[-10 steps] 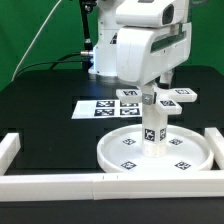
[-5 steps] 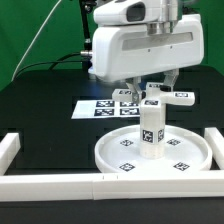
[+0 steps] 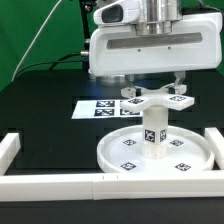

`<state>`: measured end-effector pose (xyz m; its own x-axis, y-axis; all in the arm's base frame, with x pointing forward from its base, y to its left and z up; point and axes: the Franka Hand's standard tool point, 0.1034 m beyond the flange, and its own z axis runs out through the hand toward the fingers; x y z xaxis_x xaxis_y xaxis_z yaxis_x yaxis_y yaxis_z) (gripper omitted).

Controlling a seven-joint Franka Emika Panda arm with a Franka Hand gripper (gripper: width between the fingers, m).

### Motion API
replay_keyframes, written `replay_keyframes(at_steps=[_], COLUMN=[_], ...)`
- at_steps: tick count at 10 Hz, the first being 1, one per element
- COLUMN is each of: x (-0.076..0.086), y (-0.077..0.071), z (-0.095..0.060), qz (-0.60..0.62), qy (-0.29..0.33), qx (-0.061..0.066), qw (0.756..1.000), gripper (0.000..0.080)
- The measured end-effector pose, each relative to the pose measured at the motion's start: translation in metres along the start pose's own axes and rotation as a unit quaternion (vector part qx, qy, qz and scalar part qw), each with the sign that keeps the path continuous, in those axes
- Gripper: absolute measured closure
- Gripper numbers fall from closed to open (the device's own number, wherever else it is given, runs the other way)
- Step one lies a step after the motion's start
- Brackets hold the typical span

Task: Assemble round table

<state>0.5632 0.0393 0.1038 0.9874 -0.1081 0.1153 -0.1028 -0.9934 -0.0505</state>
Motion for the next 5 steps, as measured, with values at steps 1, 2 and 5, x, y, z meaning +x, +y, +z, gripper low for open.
replay_keyframes(at_steps=[1,2,5], x=[-0.0001,-0.0002,-0.0001], y=[0.0004,0.0004,0.0033], z=[0.0,0.0003,0.0001], qz=[0.039,0.08,0.273], qy=[0.0,0.0,0.002], qx=[0.001,0.003,0.018], qw=[0.999,0.997,0.962], gripper=[0.0357,0.0357,0.0357])
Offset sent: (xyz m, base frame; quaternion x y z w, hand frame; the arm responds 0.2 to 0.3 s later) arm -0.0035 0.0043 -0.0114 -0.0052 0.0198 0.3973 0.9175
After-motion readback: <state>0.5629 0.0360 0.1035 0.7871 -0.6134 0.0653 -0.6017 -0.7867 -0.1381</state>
